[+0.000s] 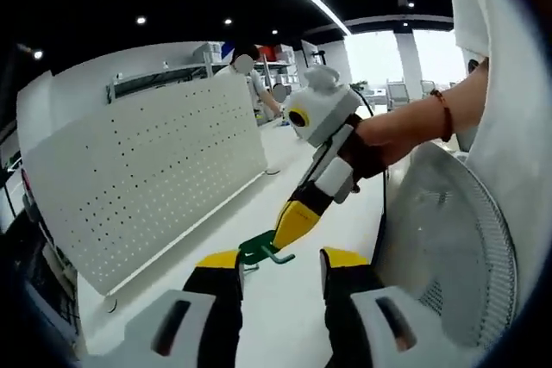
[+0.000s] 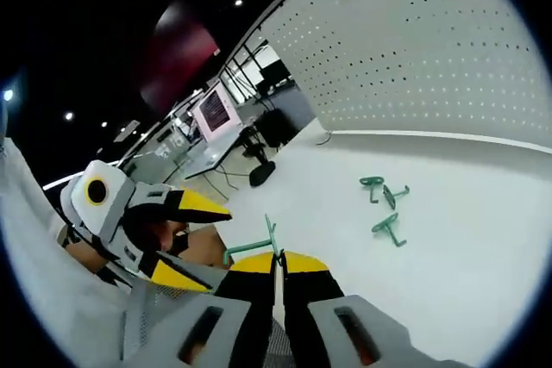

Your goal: Insert the hook assembly into the mounting plate slot until the hook locks in place.

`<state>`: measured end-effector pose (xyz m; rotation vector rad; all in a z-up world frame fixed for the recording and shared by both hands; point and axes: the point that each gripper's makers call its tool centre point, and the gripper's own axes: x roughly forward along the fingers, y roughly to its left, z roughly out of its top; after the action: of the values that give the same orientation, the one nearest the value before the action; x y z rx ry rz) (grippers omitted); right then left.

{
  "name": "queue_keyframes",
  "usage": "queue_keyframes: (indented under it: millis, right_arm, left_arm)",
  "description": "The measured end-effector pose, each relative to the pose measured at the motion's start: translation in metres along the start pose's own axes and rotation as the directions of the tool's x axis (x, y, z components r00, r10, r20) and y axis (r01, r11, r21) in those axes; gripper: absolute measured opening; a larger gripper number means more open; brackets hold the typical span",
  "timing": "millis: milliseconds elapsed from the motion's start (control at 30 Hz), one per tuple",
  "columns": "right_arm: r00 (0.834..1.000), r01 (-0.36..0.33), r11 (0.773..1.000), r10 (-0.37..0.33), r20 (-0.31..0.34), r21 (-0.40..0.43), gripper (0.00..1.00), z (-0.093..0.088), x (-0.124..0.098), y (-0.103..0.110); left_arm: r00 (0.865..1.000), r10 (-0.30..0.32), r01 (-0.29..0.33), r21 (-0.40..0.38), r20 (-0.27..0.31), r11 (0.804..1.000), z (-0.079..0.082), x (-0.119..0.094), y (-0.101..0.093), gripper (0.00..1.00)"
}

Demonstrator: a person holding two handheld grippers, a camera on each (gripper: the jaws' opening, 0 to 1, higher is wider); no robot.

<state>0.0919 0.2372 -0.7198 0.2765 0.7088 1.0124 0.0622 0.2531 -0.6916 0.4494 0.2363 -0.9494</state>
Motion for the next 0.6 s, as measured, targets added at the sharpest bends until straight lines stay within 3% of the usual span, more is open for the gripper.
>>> queue_keyframes:
  millis: [267, 400, 600]
  right_arm:
    - [1.0, -0.023, 1.0, 0.023, -0.02, -0.002, 0.01, -0.0016, 0.0033, 0.0054]
    - [0.999, -0.027, 1.0, 0.027, -0.037, -0.003, 0.01, -0.0053, 0.003, 0.0058]
    - [0.997, -0.039, 0.999, 0.041, -0.06, 0.02, 0.01, -0.009, 0.0031, 0.007]
  left_arm:
    - [0.999, -0.006, 0.009, 0.079, -0.039, 0.997, -0.0056, 0.0036, -0.0035, 0.33]
    - [1.0, 0.002, 0.001, 0.103, -0.029, 0.995, -0.004, 0.0025, -0.0027, 0.28]
    - [0.997, 0.01, 0.011, 0.254, -0.081, 0.967, -0.0084, 0.0021, -0.0045, 0.23]
